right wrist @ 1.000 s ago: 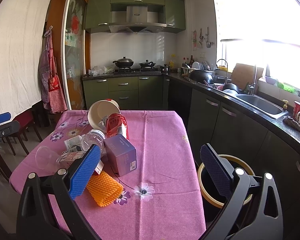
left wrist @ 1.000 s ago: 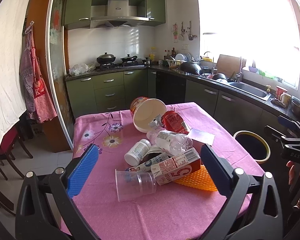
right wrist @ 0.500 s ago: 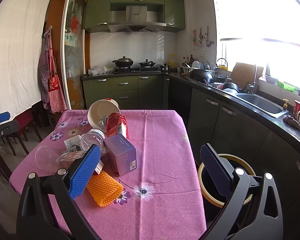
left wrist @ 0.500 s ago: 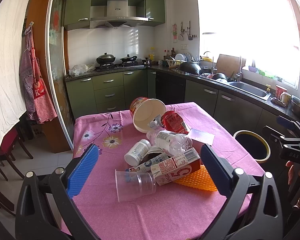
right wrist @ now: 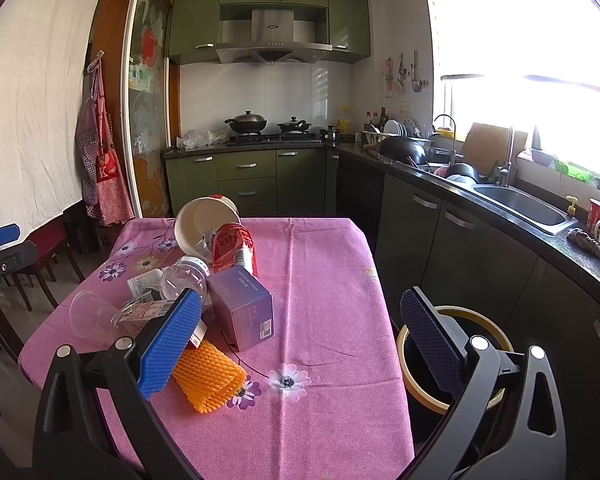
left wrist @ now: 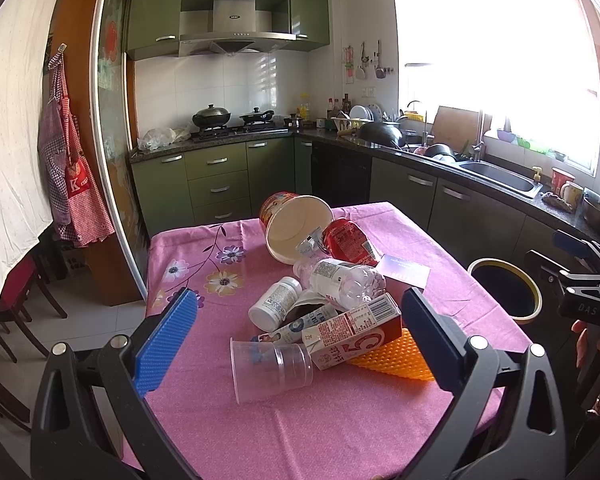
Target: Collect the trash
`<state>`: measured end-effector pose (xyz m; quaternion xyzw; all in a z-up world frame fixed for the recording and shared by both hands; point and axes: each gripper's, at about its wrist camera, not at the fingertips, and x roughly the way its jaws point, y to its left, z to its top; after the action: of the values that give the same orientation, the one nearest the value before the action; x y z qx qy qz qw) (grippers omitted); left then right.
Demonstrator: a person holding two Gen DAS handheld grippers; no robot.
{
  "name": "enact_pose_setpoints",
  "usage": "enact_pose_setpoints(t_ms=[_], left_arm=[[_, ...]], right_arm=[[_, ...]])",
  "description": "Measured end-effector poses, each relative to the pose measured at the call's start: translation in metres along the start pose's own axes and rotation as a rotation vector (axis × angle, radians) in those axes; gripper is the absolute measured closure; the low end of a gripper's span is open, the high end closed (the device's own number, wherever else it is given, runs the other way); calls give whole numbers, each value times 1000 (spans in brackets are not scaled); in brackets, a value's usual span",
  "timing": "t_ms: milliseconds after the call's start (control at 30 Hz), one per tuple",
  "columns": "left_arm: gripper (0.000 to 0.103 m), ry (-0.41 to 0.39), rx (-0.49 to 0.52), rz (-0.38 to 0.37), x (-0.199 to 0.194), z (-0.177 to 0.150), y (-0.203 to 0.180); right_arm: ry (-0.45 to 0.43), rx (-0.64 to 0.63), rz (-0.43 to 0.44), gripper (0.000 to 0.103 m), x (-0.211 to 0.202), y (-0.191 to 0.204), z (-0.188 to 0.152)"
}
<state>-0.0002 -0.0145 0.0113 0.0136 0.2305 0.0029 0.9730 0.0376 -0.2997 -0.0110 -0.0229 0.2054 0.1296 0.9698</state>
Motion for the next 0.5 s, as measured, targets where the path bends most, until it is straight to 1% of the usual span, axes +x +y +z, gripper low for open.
enact_pose_setpoints(t_ms=[500], left_arm=[[6,1,8,-2,0,-2,-1]], right_arm=[[1,0,0,4,1,-1,-1]])
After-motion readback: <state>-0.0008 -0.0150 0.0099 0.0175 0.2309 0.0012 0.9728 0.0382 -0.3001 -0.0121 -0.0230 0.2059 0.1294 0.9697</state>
